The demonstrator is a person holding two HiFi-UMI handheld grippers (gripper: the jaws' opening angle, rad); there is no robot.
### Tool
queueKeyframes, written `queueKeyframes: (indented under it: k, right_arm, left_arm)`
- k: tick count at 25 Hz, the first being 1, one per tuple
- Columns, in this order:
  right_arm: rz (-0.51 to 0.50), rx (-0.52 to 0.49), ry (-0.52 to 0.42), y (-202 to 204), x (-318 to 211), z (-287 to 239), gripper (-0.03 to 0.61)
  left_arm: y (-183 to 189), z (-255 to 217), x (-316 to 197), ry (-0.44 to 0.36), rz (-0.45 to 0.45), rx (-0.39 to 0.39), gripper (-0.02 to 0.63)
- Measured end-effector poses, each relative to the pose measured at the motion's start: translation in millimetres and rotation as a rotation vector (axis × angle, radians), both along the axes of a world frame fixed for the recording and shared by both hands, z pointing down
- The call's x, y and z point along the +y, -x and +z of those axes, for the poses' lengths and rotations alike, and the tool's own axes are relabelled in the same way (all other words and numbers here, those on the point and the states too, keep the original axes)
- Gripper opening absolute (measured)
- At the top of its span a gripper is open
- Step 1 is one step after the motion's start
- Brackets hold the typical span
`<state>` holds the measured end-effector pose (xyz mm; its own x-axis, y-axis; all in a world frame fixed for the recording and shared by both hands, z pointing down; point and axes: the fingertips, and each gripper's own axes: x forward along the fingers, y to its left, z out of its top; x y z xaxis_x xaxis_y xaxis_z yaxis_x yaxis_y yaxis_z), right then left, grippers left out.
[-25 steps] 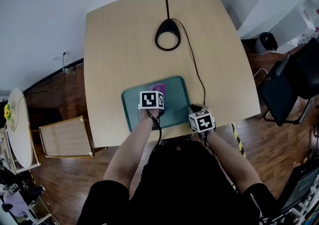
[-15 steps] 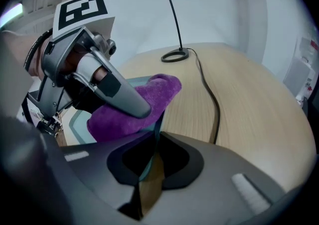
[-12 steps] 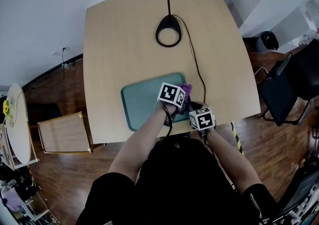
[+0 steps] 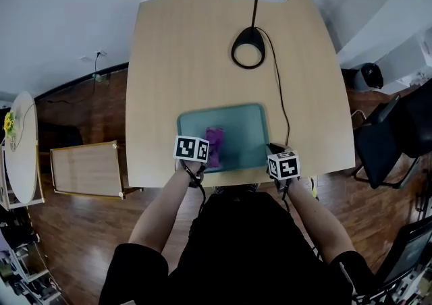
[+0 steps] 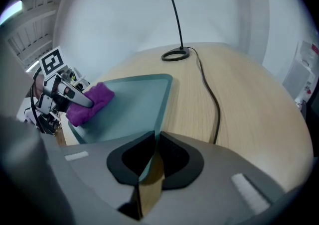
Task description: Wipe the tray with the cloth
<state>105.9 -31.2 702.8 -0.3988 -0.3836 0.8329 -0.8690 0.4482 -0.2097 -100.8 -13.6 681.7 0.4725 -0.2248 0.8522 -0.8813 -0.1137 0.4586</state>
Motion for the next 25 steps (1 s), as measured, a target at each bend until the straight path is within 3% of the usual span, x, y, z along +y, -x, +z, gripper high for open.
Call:
queueKeyframes:
  k: [6,11,16,21,25]
  right_arm:
    - [-0.001,0.015,0.002,-1,-2,1,0.035]
    - [0.002,0.019,0.004,-1,-2,2,0.035]
    - [0.014,0.019,-0.005,1,-3,0,0.035]
    - [0.022,0.015,-0.022,2,-2,-1,0.034]
    - [0.029,-0.001,-0.025,5,0,-3,0.034]
  left_arm:
    - [81,1,14,0.005,-0.165,-0.044,0.112]
    - [88,2,17,-0.009,-0.179,-0.093,0.112]
    - [66,3,18,-0.045,-0.042,-0.248,0.112]
    - [8,1,5,-0.033,-0.017,-0.148,0.112]
    - [-55,0,-12,-0.031,0.118,-0.103,0.112]
